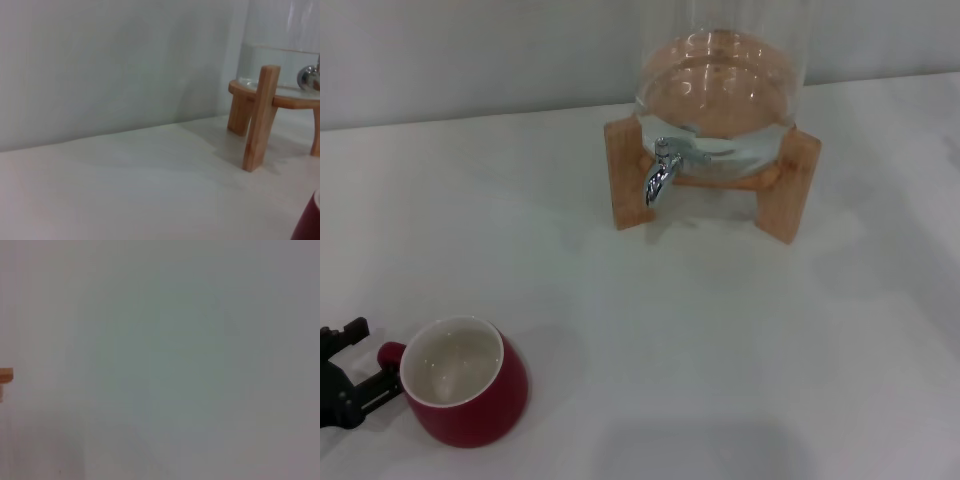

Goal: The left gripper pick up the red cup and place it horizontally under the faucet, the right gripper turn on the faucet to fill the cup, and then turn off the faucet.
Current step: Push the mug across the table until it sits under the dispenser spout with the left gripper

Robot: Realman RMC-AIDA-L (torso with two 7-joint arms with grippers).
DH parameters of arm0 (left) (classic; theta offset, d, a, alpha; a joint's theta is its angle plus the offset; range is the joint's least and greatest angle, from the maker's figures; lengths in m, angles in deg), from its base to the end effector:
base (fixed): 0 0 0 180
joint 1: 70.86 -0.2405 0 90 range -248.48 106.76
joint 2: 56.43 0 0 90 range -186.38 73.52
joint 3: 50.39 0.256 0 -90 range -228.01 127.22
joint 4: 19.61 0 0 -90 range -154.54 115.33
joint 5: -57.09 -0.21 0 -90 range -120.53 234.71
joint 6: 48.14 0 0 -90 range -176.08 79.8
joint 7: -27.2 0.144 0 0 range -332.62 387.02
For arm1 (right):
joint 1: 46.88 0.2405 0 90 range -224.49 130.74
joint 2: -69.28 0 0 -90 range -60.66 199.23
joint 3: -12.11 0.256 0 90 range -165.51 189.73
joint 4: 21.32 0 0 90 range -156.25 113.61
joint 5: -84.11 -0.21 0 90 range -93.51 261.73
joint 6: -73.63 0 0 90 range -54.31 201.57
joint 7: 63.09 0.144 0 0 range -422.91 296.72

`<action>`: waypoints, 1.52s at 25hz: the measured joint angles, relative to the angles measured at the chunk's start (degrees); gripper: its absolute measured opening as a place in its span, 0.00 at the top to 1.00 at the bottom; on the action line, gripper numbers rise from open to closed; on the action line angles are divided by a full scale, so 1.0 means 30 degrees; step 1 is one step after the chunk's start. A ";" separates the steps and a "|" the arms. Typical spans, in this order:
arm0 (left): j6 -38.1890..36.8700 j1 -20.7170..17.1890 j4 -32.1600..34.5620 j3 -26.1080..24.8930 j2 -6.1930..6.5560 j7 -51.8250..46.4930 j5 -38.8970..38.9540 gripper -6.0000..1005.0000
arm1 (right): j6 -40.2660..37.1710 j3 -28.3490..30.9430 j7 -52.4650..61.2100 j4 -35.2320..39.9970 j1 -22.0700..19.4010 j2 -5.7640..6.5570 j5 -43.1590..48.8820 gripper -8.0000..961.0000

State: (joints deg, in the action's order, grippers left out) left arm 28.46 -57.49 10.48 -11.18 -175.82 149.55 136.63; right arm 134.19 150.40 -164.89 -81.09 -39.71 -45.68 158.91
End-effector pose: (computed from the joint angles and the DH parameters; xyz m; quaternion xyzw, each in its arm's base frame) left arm -0.3624 0.2608 -0.0031 -0.8812 -0.2651 -0.2234 0.3215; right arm 0.3464 0.3084 0.1872 -0.7208 0.2487 0.2977 0.5744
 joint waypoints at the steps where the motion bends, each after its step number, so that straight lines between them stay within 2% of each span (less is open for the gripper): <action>1: 0.0078 0.0011 0.0020 0.0006 0.0014 -0.0257 -0.0028 0.29 | 0.0000 0.0006 -0.0016 -0.0001 0.0006 0.0000 0.0000 0.34; 9: 0.0772 0.0027 0.0216 0.0024 0.0087 -0.1248 -0.0145 0.30 | 0.0000 0.0011 -0.0148 0.0000 0.0031 0.0000 0.0000 0.34; 20: 0.0661 0.0055 0.0227 0.0025 0.0100 -0.1223 -0.0331 0.75 | 0.0000 -0.0006 -0.0185 0.0000 0.0045 0.0000 -0.0003 0.34; 25: 0.0608 0.0056 0.0287 0.0025 0.0098 -0.1138 -0.0631 0.82 | 0.0000 -0.0034 -0.0201 0.0002 0.0060 0.0000 -0.0011 0.34; 38: 0.0686 0.0038 0.0895 0.0252 -0.0022 0.1229 -0.1028 0.85 | 0.0000 -0.0107 -0.0423 0.0059 0.0056 0.0000 -0.0033 0.34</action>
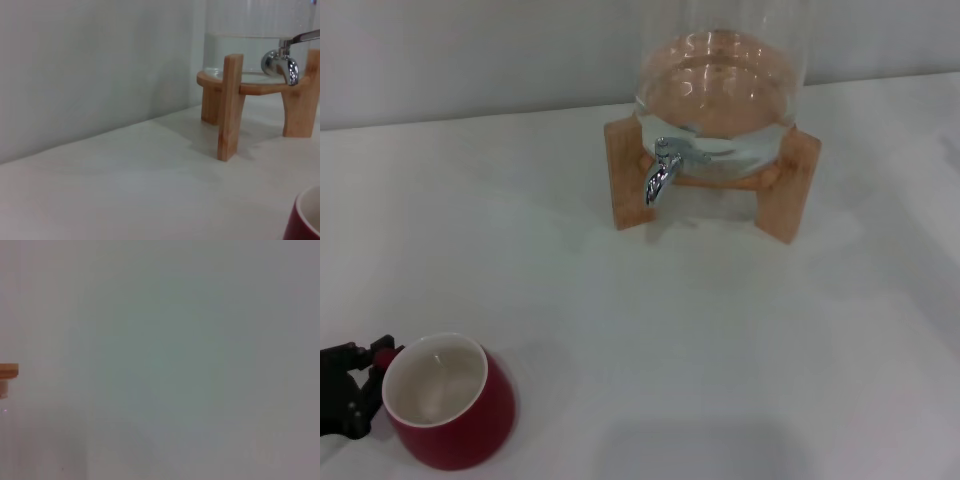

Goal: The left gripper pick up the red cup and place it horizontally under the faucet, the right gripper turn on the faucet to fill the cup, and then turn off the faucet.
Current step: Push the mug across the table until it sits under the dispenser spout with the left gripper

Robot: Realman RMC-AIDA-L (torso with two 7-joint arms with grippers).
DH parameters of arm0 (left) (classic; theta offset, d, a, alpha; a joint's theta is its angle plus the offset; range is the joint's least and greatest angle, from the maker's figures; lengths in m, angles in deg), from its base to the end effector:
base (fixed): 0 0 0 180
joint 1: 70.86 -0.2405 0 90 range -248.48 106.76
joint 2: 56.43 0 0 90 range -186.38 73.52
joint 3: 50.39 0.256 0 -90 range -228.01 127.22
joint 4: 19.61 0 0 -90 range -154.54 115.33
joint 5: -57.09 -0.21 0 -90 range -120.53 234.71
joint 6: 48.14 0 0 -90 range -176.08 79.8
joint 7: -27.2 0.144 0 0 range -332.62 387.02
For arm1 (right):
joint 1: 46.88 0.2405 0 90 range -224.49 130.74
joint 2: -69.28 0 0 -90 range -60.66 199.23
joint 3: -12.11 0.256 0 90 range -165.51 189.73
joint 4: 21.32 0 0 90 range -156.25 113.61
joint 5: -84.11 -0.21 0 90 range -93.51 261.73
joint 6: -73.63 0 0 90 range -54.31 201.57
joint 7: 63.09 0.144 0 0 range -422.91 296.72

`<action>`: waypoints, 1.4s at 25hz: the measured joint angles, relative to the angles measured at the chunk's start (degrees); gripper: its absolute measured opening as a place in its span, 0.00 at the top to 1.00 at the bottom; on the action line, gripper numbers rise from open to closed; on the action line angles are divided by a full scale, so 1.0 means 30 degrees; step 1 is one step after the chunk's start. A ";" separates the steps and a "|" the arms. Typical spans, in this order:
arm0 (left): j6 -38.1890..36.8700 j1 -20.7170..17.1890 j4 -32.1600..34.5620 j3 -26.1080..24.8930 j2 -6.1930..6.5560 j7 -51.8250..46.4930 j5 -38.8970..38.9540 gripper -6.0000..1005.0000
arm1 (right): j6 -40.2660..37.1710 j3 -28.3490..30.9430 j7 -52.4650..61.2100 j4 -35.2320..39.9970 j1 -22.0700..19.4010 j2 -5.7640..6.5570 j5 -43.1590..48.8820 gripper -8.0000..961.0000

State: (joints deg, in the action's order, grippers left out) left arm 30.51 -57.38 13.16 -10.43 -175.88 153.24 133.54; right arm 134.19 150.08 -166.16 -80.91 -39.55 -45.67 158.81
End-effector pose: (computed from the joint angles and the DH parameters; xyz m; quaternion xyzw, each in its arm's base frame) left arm -0.3569 0.2606 -0.0019 -0.9077 -0.2068 -0.1998 0.3056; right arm 0.3454 0.3098 0.1855 -0.7251 0.2408 0.2927 0.5750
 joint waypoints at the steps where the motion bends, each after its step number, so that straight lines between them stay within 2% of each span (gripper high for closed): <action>1: 0.0022 0.0005 0.0064 0.0003 -0.0009 0.0069 0.0000 0.85 | 0.0000 -0.0006 -0.0004 0.0001 -0.0002 0.0000 0.0000 0.34; 22: 0.0129 0.0289 0.0302 0.0007 -0.0005 0.0177 0.1024 0.86 | 0.0000 0.0009 -0.0043 0.0186 0.0016 0.0000 -0.0059 0.34; 28: -0.0100 0.0714 0.0183 -0.0020 0.0012 0.0176 0.1816 0.86 | 0.0005 -0.0044 -0.0111 0.0202 0.0021 0.0001 -0.0218 0.34; 35: -0.0835 0.1897 -0.0399 -0.0023 0.0005 0.0175 0.1863 0.86 | 0.0032 -0.0270 -0.0223 0.0233 0.0108 0.0000 -0.0254 0.34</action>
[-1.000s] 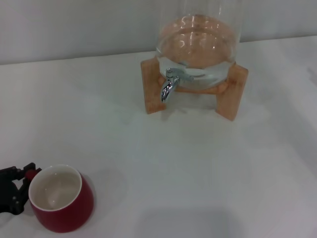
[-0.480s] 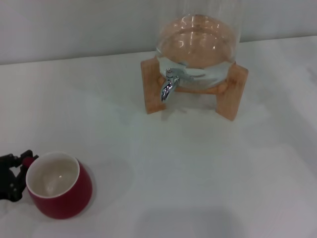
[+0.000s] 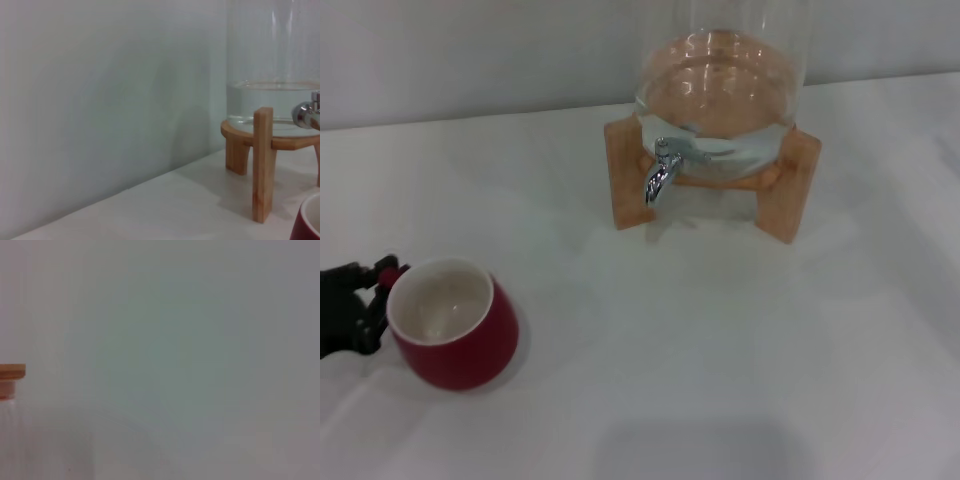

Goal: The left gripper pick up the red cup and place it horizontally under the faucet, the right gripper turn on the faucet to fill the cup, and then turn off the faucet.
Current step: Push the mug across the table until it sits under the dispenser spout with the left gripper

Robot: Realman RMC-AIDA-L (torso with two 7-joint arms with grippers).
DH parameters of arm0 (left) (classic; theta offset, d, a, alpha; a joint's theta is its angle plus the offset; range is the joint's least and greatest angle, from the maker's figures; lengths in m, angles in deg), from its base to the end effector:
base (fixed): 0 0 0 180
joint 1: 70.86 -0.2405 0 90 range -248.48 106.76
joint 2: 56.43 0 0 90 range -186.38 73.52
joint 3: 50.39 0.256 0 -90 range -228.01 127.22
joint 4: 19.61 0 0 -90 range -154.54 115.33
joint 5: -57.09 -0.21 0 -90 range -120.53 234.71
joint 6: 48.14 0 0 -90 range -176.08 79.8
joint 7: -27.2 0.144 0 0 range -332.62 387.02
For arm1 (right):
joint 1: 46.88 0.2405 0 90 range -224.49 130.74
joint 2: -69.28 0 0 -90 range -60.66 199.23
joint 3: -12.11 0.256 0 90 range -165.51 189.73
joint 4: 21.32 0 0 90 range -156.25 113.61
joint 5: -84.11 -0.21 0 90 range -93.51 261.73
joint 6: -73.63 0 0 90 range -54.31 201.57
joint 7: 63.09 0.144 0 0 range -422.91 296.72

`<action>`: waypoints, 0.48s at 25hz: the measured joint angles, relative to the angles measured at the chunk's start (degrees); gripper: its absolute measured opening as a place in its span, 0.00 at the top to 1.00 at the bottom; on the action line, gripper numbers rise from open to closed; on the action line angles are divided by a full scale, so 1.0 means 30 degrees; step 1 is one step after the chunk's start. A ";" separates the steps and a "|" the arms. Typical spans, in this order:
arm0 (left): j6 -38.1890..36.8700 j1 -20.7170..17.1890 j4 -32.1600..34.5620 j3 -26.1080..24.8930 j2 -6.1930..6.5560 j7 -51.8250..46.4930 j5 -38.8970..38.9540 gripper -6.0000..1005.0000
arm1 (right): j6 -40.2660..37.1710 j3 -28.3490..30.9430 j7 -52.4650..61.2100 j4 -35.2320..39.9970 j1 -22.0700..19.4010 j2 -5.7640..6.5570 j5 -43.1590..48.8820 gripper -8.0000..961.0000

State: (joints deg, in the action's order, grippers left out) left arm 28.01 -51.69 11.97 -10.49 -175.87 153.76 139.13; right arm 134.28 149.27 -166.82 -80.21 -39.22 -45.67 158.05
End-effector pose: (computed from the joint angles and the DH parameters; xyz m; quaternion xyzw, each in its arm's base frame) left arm -0.3304 0.3031 0.0045 -0.8948 -0.1780 -0.2351 0.3352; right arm 0.3433 0.3125 0.1812 -0.7281 0.2388 0.2970 0.5698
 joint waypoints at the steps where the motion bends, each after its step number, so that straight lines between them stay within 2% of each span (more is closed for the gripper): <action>1: -0.0221 0.0297 -0.0224 0.0000 0.0015 0.0000 -0.0014 0.86 | 0.0029 -0.0049 -0.0005 0.0002 0.0003 0.0000 -0.0040 0.34; 12: -0.1684 0.2346 -0.1395 0.0488 0.0029 0.0000 -0.0126 0.86 | 0.0467 -0.0219 -0.0046 0.0032 -0.0003 -0.0027 -0.0214 0.34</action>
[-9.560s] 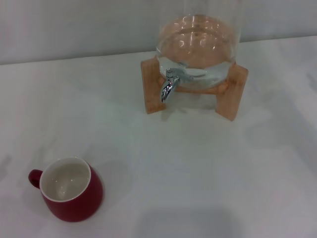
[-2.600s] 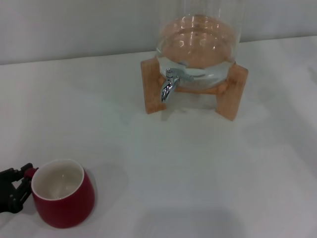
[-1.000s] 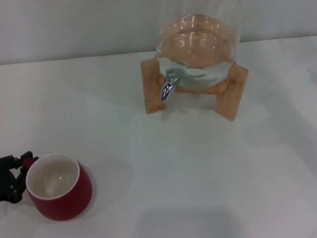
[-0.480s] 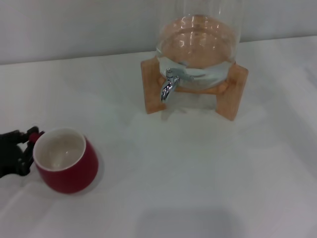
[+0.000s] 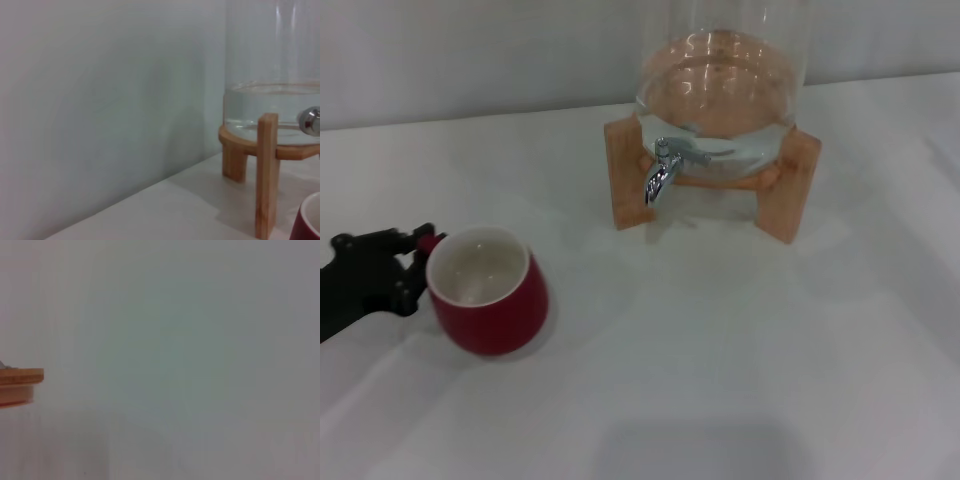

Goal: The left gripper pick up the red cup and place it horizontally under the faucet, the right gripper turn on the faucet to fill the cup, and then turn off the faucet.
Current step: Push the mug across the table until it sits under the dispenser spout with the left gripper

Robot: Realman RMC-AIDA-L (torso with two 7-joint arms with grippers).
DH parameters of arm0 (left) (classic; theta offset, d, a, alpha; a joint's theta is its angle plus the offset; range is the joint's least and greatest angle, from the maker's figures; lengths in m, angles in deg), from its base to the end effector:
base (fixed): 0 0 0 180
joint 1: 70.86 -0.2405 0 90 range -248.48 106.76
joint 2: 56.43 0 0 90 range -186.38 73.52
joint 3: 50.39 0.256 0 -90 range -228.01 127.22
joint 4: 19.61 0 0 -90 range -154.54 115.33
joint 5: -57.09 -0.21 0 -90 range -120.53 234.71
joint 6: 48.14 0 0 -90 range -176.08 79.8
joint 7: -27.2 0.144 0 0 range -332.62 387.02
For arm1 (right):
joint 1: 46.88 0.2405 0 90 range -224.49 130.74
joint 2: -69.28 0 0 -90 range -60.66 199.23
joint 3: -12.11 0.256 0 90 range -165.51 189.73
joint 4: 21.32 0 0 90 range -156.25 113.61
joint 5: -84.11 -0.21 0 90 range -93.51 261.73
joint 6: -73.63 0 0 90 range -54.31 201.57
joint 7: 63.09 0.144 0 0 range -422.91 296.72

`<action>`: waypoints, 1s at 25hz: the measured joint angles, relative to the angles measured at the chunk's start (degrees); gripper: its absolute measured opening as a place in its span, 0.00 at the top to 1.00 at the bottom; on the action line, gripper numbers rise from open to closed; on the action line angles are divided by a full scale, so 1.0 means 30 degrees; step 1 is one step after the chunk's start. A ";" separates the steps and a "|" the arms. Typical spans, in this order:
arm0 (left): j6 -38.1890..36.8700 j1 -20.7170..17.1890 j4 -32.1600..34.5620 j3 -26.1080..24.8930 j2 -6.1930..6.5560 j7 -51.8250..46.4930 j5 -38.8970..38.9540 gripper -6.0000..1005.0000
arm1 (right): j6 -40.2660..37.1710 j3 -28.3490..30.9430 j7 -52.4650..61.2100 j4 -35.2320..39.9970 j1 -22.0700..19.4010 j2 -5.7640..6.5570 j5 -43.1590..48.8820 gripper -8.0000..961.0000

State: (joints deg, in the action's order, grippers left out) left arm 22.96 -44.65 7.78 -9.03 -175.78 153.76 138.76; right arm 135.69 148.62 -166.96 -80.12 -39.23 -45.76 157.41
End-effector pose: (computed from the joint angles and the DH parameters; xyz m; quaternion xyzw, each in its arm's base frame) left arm -0.3055 0.3372 -0.0130 -0.9053 -0.1646 -0.2276 0.3188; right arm 0.3384 0.3126 0.1770 -0.7349 0.2329 0.3062 0.5585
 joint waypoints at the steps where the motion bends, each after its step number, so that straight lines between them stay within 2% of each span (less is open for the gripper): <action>1: -0.0060 0.0067 -0.0019 0.0068 0.0001 0.0000 -0.0010 0.86 | 0.0003 -0.0033 -0.0002 0.0000 0.0000 -0.0002 0.0000 0.34; 8: -0.1335 0.1092 -0.0079 0.1766 -0.0016 -0.0107 0.0074 0.86 | 0.0115 -0.0067 -0.0029 0.0040 -0.0085 -0.0003 0.0000 0.34; 25: -0.2719 0.3519 -0.1615 0.2229 -0.0061 -0.0055 0.0116 0.86 | 0.0297 -0.0062 -0.0127 0.0155 -0.0038 -0.0002 0.0003 0.34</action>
State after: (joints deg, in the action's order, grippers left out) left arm 14.80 -34.09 2.94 -2.34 -175.96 153.60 139.10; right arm 136.58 148.43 -167.34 -79.65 -39.35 -45.76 157.41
